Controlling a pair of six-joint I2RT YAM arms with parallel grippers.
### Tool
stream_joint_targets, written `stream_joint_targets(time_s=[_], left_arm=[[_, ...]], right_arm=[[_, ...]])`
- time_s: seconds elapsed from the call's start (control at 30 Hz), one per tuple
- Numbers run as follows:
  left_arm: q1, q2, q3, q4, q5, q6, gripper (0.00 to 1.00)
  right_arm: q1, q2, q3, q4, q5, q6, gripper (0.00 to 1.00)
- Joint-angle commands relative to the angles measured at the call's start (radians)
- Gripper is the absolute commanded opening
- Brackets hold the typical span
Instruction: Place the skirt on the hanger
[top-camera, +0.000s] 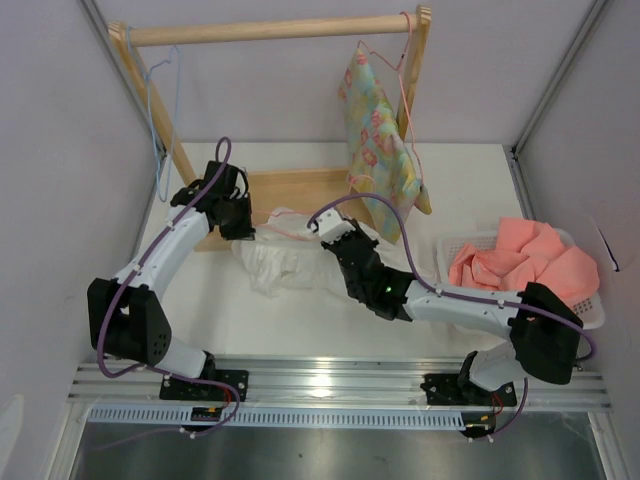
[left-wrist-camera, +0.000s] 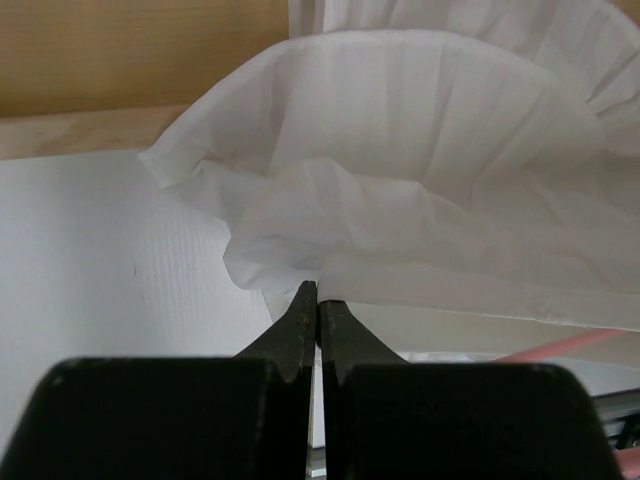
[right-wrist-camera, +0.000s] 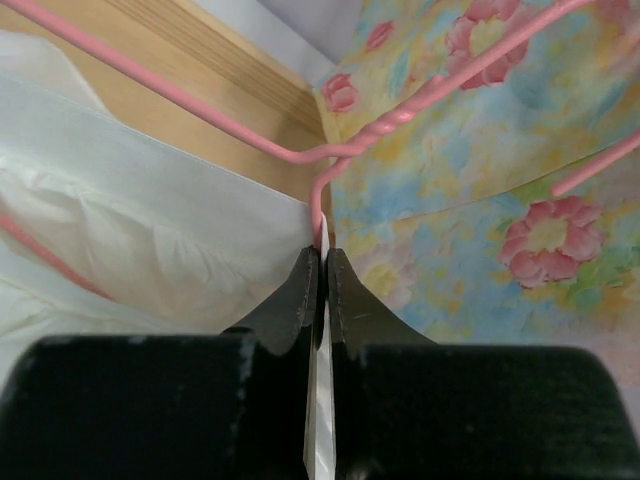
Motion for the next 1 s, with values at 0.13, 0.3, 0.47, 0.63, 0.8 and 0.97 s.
stream_joint_targets(time_s=[0.13,0.3,0.47,0.63,0.8,0.97], left_arm=[[0.032,0.004,0.096,0.005,0.040,0.008,0.00],[0.080,0.005,0.147,-0.014,0.122,-0.001,0.00],[0.104,0.002,0.162,-0.020,0.159,-0.001,0.00],[0.104,-0.016,0.157,-0.024,0.140,0.003,0.00],[0.103,-0.038,0.200,-0.040,0.057,-0.003,0.00],[0.077,-0.084,0.262,-0.041,-0.049,-0.015,0.00]], right_arm=[[0.001,-0.099,-0.014,-0.179,-0.081,0.217,0.00],[0.033,-0.083,-0.132,-0.057,0.031,0.200,0.00],[0.047,-0.049,-0.201,0.056,0.091,0.194,0.00],[0.061,0.009,-0.218,0.118,0.163,0.125,0.00],[0.076,0.037,-0.250,0.207,0.197,0.064,0.00],[0.099,0.045,-0.281,0.245,0.225,0.030,0.00]])
